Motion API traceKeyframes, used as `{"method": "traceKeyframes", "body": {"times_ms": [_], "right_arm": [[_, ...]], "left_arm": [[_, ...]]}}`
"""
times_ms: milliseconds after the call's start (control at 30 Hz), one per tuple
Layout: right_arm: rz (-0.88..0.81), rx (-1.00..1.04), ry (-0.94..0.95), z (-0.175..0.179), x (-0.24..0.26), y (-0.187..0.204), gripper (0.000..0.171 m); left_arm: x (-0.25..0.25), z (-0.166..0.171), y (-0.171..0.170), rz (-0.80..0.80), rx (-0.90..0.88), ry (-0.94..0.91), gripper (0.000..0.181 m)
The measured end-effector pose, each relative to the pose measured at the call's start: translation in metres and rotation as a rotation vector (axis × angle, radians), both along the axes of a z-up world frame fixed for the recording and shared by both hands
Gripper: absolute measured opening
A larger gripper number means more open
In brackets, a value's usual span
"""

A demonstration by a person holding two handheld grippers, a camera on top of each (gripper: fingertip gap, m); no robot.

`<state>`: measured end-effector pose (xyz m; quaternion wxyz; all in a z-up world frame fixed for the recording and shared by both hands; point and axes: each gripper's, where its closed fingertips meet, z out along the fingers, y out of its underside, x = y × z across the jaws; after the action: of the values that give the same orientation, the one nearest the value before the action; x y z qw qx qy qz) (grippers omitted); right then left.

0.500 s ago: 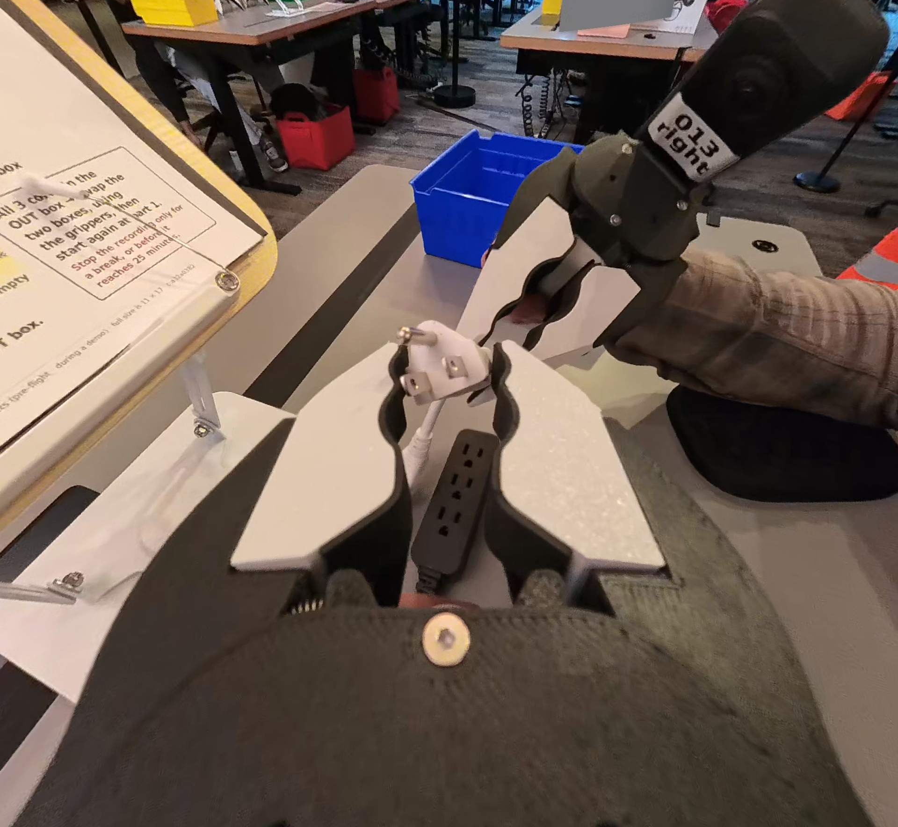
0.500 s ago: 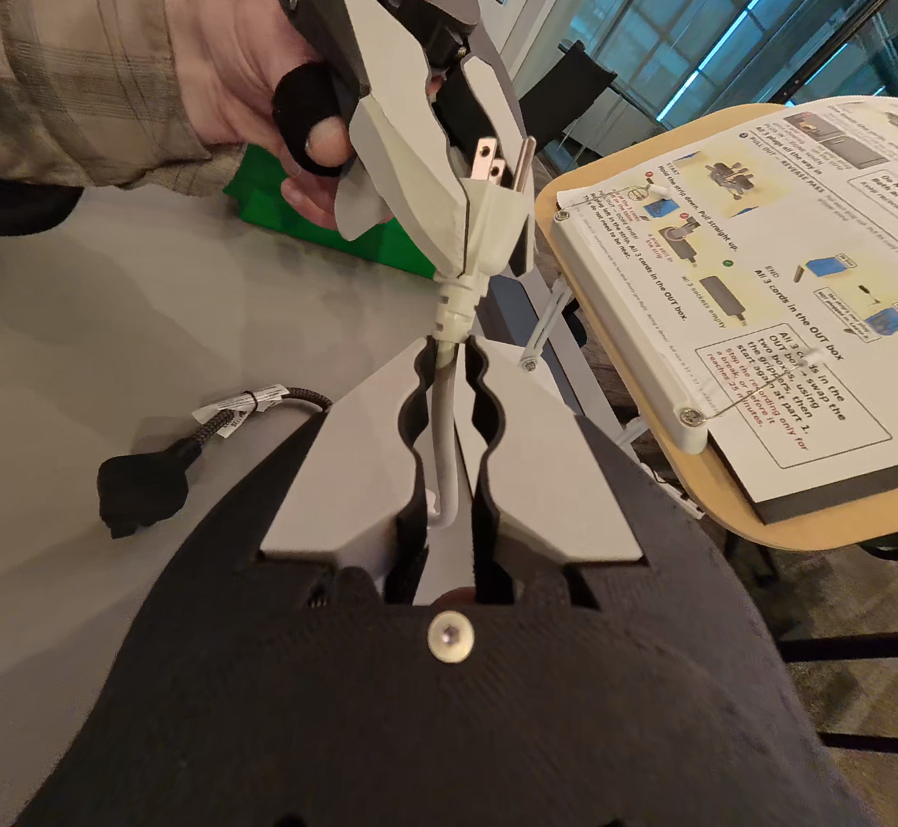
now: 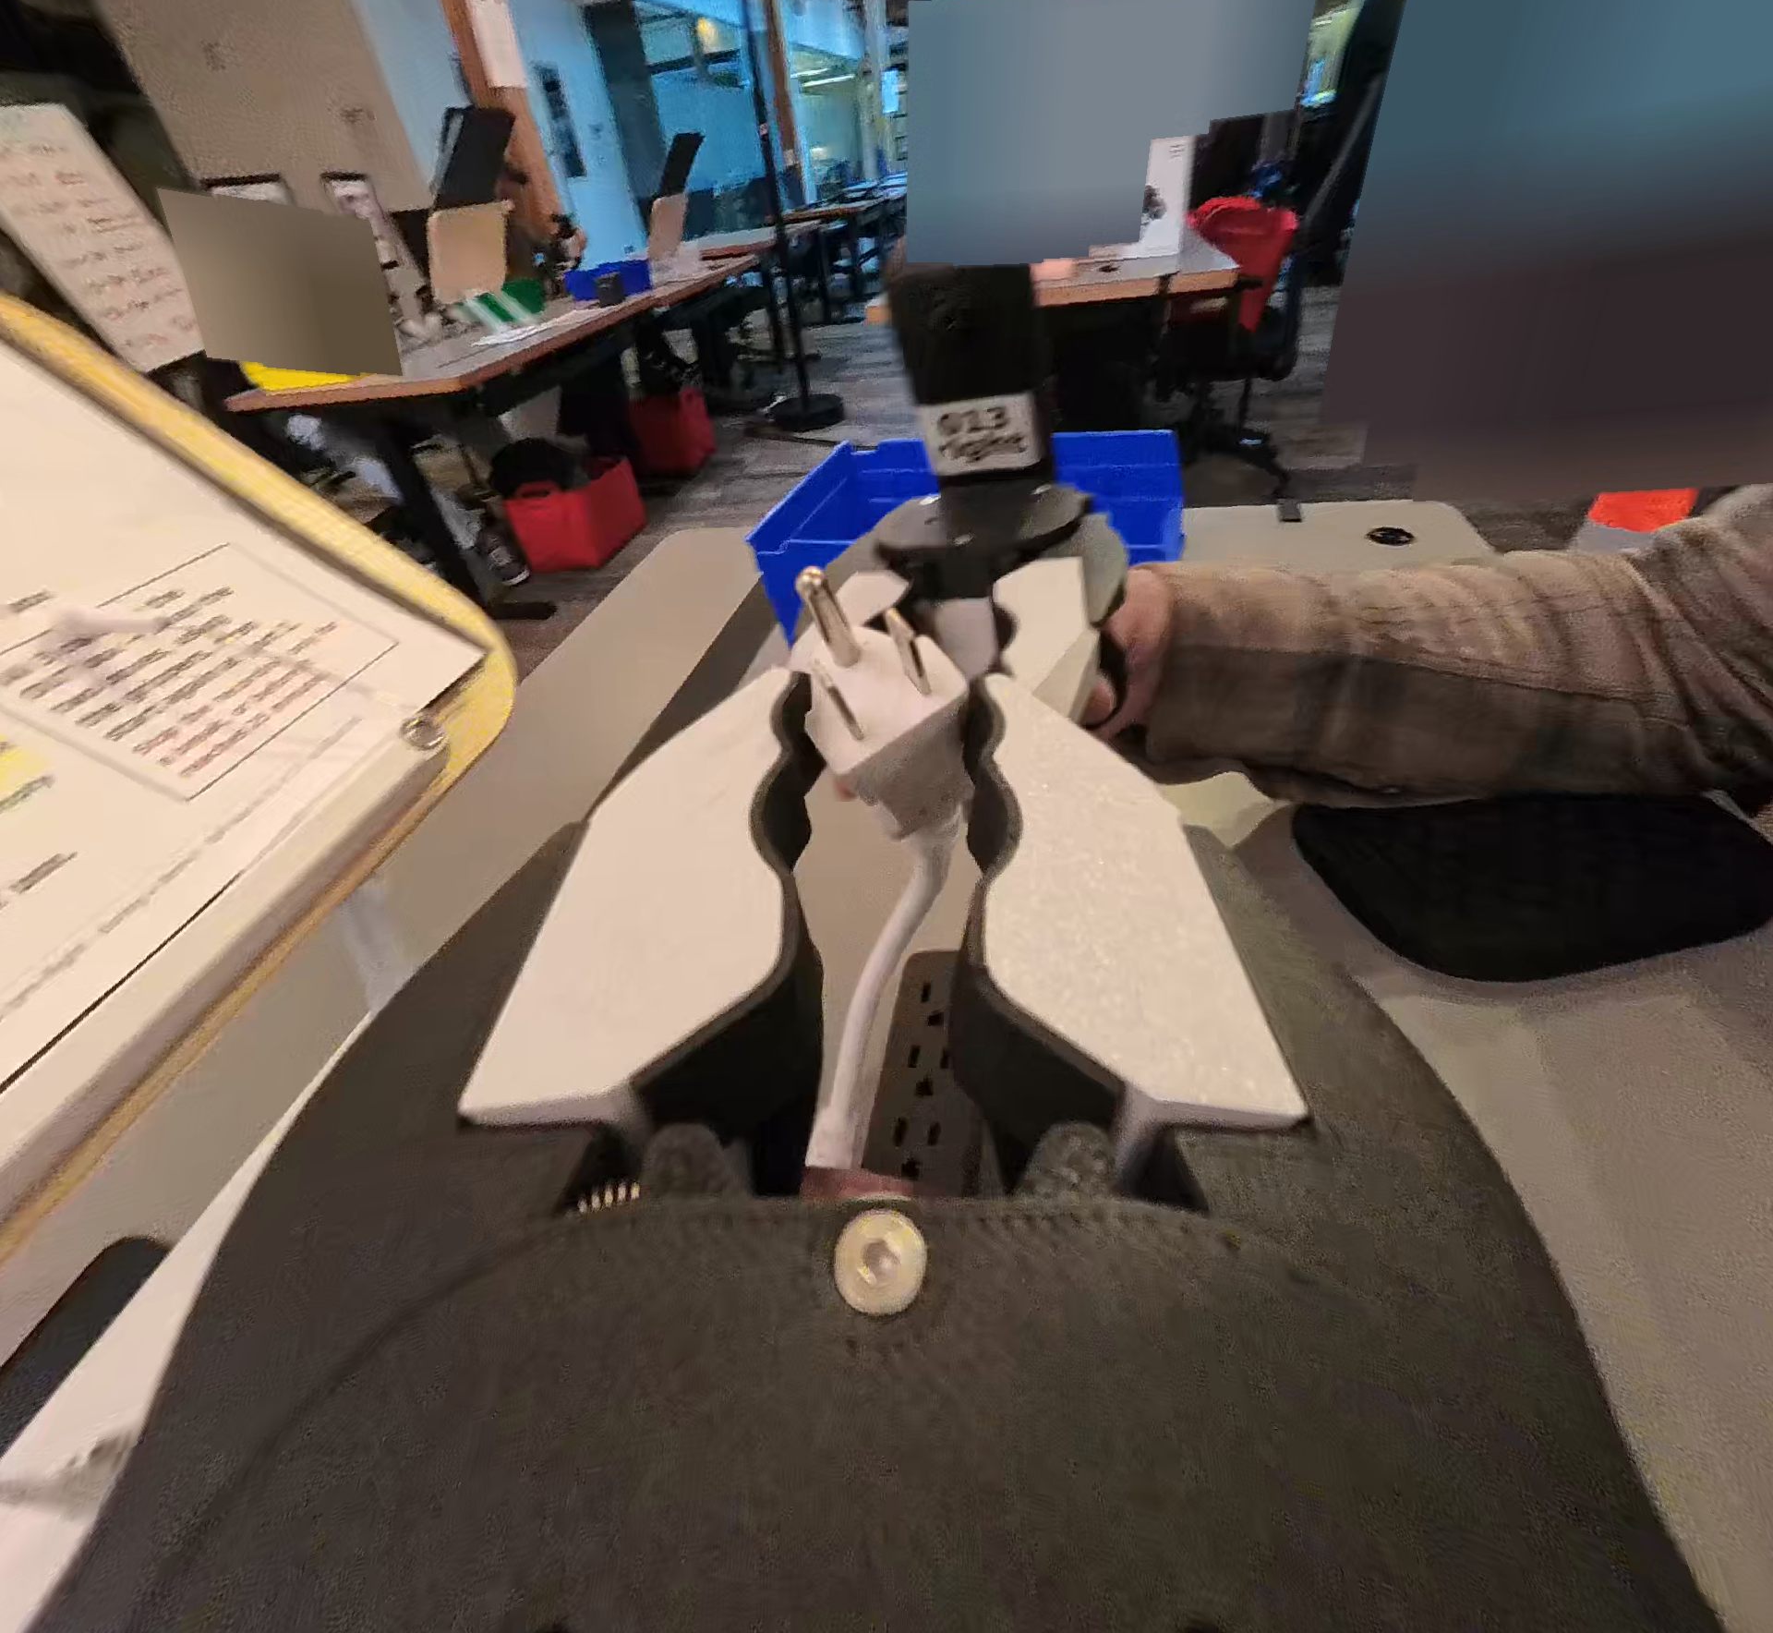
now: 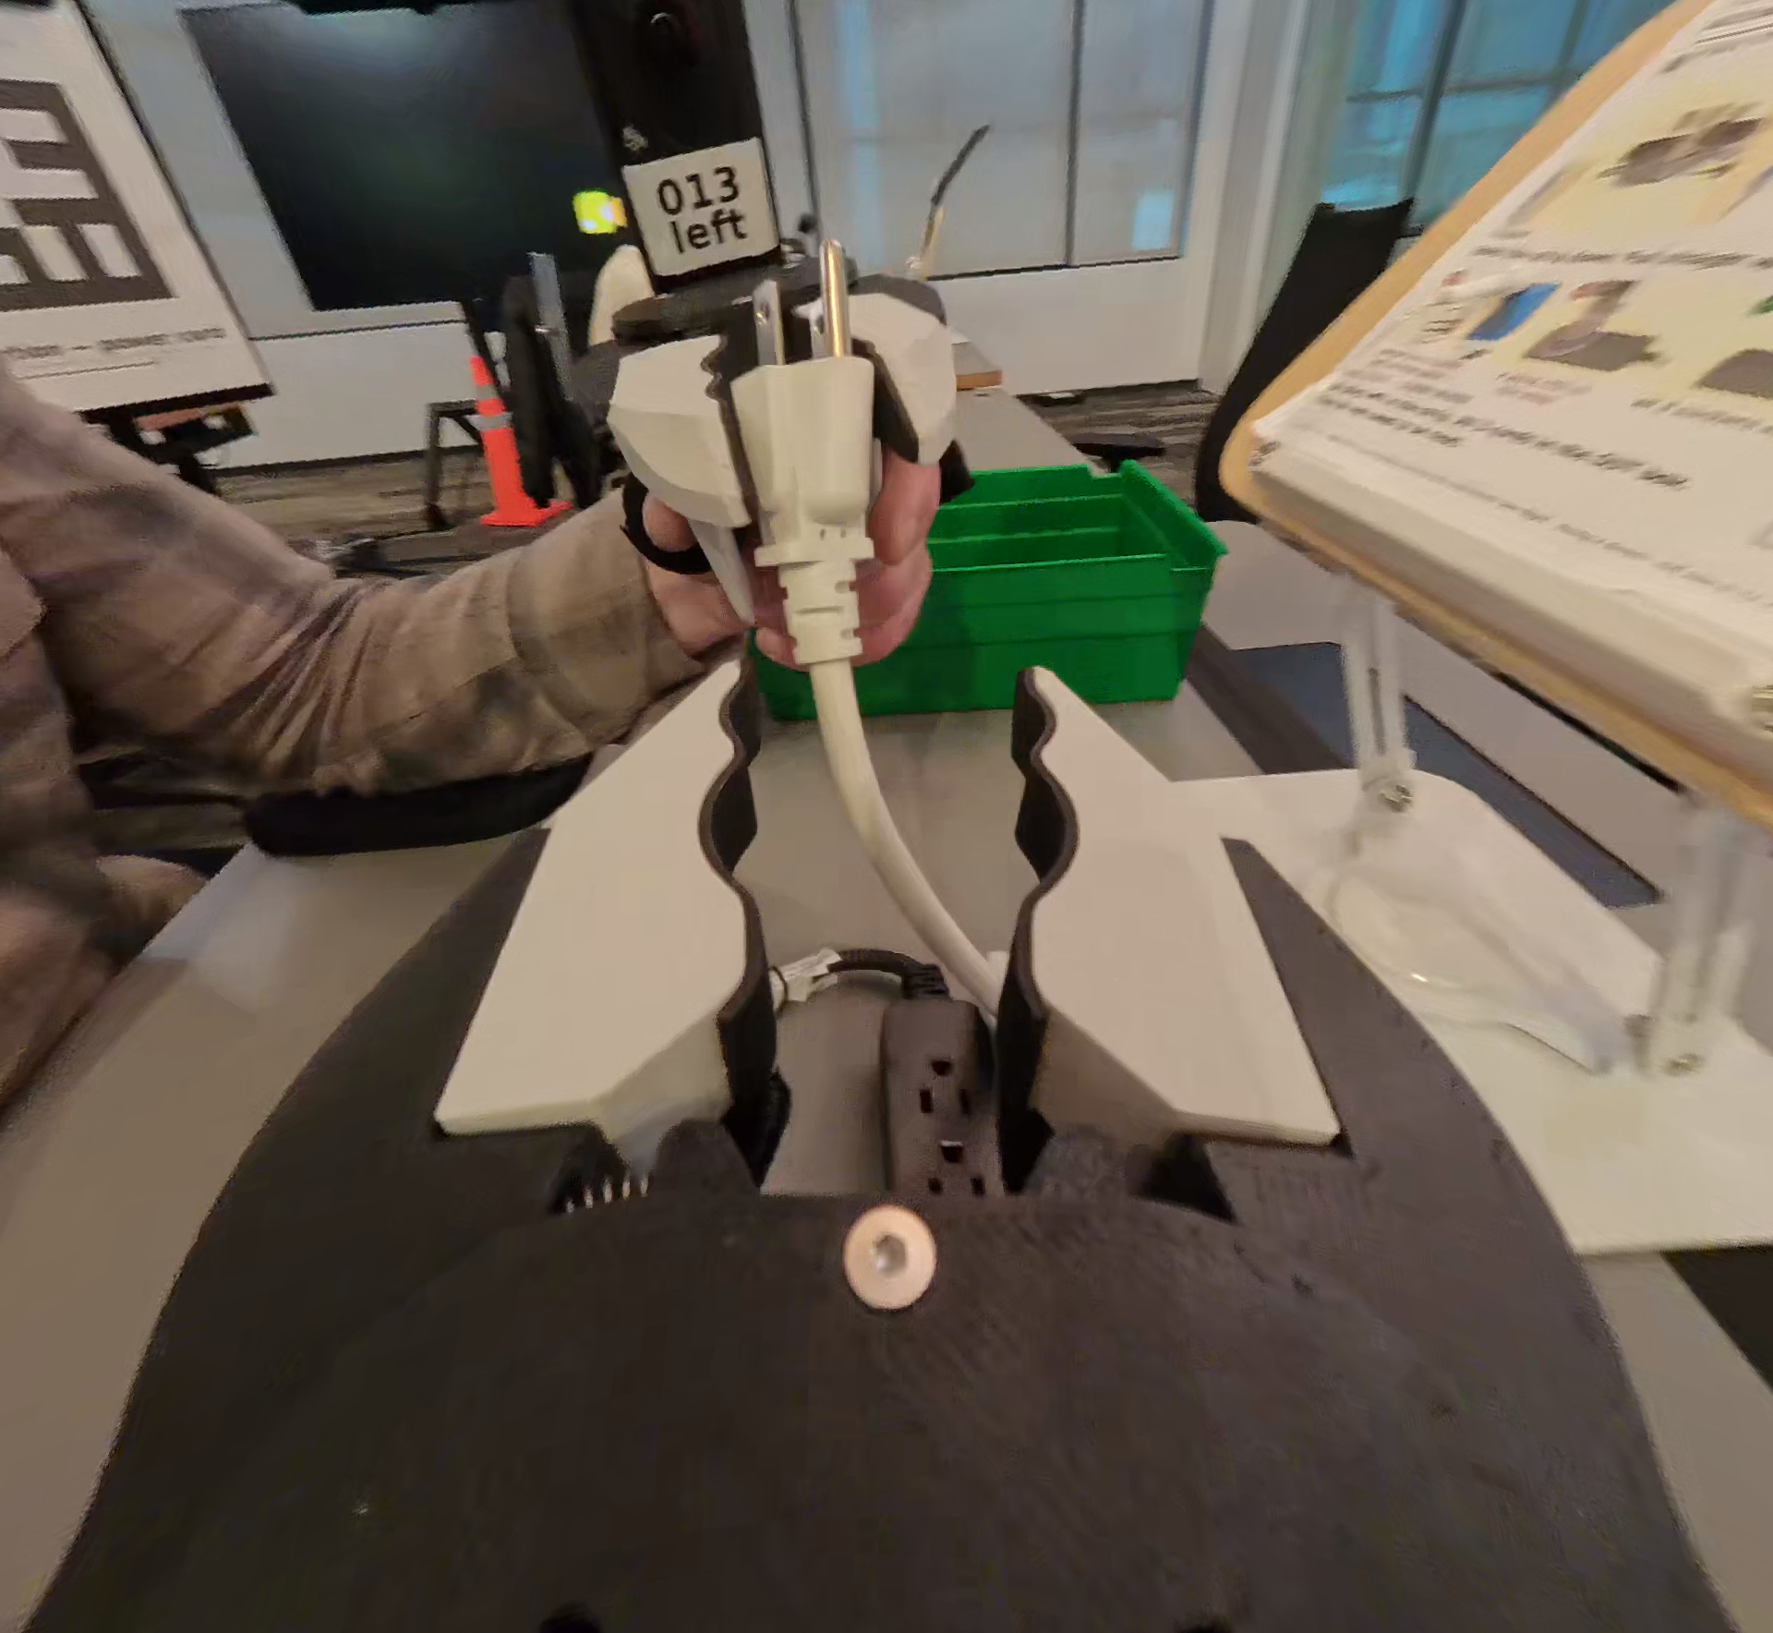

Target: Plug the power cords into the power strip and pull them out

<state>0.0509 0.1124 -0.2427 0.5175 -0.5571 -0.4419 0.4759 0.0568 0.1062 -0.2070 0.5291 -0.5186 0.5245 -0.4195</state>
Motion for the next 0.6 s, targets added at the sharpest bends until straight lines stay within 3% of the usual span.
{"method": "traceKeyframes", "body": {"times_ms": [67,167,200,333,500,600], "right_arm": [[0.073,-0.028,0.023,-0.003,-0.010,-0.010,0.046],[0.191,-0.028,0.072,0.000,-0.022,-0.028,0.013],[0.183,-0.016,0.073,0.000,-0.022,-0.028,0.013],[0.052,0.092,-0.042,-0.001,-0.022,-0.017,0.011],[-0.200,0.325,-0.348,-0.010,-0.009,0.007,0.011],[-0.318,0.509,-0.547,-0.017,0.001,0.017,0.011]], "left_arm": [[0.005,0.000,-0.011,-0.044,0.032,-0.009,0.029],[0.011,0.001,-0.018,-0.068,0.056,-0.028,0.029],[0.010,0.002,-0.017,-0.071,0.043,-0.035,0.029],[0.001,0.001,-0.007,-0.028,0.026,-0.004,0.030],[-0.015,0.005,0.005,0.034,-0.061,0.070,0.064],[-0.018,-0.008,0.015,0.108,-0.108,0.171,0.055]]}}
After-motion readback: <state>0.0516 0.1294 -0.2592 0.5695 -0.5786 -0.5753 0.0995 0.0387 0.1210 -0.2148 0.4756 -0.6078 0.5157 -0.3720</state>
